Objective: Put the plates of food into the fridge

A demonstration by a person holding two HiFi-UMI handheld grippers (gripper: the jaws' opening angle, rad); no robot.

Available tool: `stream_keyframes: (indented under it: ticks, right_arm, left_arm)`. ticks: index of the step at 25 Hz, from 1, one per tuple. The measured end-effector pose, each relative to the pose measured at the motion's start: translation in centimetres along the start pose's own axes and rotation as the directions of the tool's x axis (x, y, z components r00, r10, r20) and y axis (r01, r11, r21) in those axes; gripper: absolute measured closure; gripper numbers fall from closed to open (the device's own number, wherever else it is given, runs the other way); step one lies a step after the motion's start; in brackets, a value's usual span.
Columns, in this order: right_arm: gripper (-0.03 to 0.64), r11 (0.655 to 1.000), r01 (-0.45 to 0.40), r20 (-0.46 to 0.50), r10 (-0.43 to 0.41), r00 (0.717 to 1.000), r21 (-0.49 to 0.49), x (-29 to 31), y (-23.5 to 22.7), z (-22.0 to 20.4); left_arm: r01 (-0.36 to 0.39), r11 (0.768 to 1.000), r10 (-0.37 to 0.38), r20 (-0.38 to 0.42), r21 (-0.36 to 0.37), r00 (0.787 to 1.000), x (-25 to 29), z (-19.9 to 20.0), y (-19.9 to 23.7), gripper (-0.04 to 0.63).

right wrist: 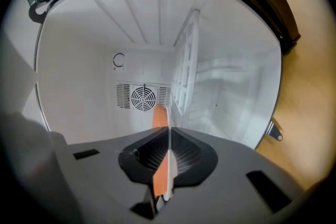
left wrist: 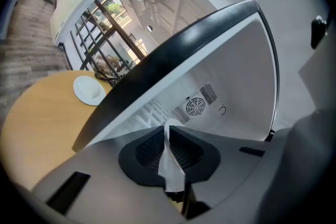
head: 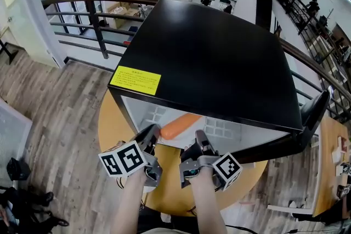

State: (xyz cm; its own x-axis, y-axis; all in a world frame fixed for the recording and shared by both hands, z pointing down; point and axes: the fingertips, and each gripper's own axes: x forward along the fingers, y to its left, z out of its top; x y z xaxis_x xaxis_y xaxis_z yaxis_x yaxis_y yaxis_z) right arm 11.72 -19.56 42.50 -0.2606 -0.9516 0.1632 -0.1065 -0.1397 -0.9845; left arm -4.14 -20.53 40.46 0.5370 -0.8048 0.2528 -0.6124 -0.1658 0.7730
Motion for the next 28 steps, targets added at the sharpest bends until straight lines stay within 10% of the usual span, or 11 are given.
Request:
stream_keyframes:
  ticks: [6,13,23,28]
  right_arm:
    - [0.595,1.000,0.015,0.034,-0.015,0.999,0.004,1.5,0.5,-0.4]
    - [0.595,0.998,0.060,-0.004,-0.060,0.998,-0.014,3.3,1.1,-2.1]
    - [0.594,0.995,0.042,-0.123,-0.053,0.991,-0.093,4.4,2.2,-3.4]
    - [0.417,0.988,-0.006,-0.174,-0.021,0.984,-0.154,3.2,3.7,-3.7]
  left_arm:
    - [-0.020,0.980,0.026,-0.029,0.199,0.999,-2.1,-0.4,-0.5,0.574]
    - [0.140,0.971,-0.108,-0.171,0.192,0.979,-0.5,-4.5,-2.6,0.574]
    - [0.167,0.957,-0.124,-0.185,0.238,0.975,2.4,-3.9,-3.8,0.589]
    - [0.184,0.951,-0.139,-0.186,0.249,0.973,2.9,-4.0,-4.3,0.589]
